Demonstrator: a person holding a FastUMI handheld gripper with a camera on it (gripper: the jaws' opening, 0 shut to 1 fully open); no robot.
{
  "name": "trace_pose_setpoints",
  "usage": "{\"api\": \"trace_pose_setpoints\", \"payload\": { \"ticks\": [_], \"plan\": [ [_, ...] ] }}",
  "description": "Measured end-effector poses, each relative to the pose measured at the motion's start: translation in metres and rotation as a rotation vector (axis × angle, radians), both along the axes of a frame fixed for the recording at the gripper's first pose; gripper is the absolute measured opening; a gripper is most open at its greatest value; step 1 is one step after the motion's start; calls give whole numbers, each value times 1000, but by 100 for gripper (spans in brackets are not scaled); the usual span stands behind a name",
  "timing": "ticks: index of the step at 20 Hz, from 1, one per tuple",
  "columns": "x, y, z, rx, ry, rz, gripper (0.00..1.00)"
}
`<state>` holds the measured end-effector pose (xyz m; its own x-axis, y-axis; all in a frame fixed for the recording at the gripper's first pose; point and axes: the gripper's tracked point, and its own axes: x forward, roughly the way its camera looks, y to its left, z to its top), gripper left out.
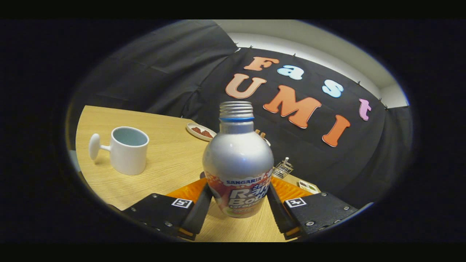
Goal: Take the bottle from table, then pour the juice into the cup, finally place the bottle on the coaster
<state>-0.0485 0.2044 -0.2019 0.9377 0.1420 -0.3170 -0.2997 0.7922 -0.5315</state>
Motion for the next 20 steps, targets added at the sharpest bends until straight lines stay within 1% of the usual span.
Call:
{"api": "trace_pose_setpoints", "payload": {
  "ticks": [3, 8, 14, 20],
  "plan": [
    [3, 2, 6, -85, -47, 6, 77],
    [9, 13, 4, -178, -91, 39, 77],
    [16, 32, 13, -385, -185, 98, 77],
    [24, 40, 6, -492, -194, 134, 77]
  ]
}}
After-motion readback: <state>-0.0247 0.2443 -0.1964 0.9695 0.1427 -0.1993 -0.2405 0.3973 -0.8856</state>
